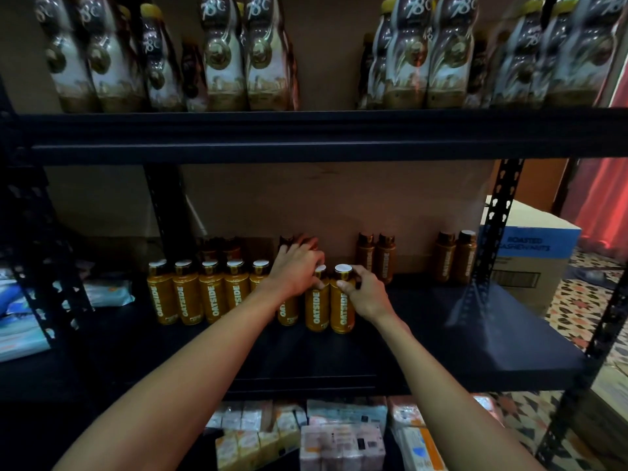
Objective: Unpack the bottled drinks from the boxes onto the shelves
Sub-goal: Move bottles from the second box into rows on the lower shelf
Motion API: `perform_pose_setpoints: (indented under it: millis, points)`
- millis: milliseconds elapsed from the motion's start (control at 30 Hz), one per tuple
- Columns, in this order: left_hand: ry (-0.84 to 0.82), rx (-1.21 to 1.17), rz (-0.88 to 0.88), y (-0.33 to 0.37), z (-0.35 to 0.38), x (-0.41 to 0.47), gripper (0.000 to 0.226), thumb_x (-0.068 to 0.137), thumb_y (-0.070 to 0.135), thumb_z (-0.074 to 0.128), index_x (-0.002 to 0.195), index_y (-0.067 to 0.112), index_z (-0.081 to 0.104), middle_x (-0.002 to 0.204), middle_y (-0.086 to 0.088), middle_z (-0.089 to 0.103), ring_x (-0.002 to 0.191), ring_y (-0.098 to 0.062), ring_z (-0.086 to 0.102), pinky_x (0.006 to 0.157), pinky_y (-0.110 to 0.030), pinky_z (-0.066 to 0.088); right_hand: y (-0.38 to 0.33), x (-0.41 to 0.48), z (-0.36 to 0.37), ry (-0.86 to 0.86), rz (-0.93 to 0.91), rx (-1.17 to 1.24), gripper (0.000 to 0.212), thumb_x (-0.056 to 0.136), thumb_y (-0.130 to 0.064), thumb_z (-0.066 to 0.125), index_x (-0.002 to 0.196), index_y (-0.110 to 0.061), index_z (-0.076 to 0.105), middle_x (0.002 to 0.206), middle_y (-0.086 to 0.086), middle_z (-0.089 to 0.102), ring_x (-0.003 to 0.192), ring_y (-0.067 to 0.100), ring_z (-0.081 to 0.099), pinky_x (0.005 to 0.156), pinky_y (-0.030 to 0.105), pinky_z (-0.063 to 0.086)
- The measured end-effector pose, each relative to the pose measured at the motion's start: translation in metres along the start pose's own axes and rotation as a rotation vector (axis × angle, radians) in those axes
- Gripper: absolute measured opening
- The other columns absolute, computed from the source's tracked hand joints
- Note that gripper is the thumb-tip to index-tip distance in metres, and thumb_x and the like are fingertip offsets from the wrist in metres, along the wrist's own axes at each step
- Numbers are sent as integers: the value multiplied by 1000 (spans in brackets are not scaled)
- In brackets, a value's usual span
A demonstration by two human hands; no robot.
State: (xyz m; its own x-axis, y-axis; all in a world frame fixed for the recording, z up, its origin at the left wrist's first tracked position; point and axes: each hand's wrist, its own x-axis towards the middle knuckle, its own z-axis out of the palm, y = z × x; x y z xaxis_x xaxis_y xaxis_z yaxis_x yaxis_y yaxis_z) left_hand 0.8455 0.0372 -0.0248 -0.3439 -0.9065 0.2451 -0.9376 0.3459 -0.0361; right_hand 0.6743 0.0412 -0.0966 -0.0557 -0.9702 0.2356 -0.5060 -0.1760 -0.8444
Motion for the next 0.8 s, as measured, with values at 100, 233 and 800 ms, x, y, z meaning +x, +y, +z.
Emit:
perform_pose_setpoints:
  millis: [100,233,800]
  points:
    - [25,-16,-7,-1,2,1,49,83,40,75,126,25,58,153,-3,39,139,-26,38,111,-46,28,2,5,5,20,-8,23,38,93,-33,71,130,-28,61,116,-8,66,117,19,61,105,49,47]
    - [30,-52,-43,-4,6,6,47,83,39,76,124,25,59,133,1,55,127,-23,49,106,-46,33,0,9,9,7,8,29,41,95,-32,69,134,-26,59,120,-7,63,118,16,58,106,47,47]
    - [-19,-141,-126,-13,18,16,47,86,37,73,128,29,53,126,1,63,125,-20,53,110,-50,28,7,22,17,-19,13,-18,48,97,-36,65,142,-25,52,132,5,56,126,24,53,108,46,45]
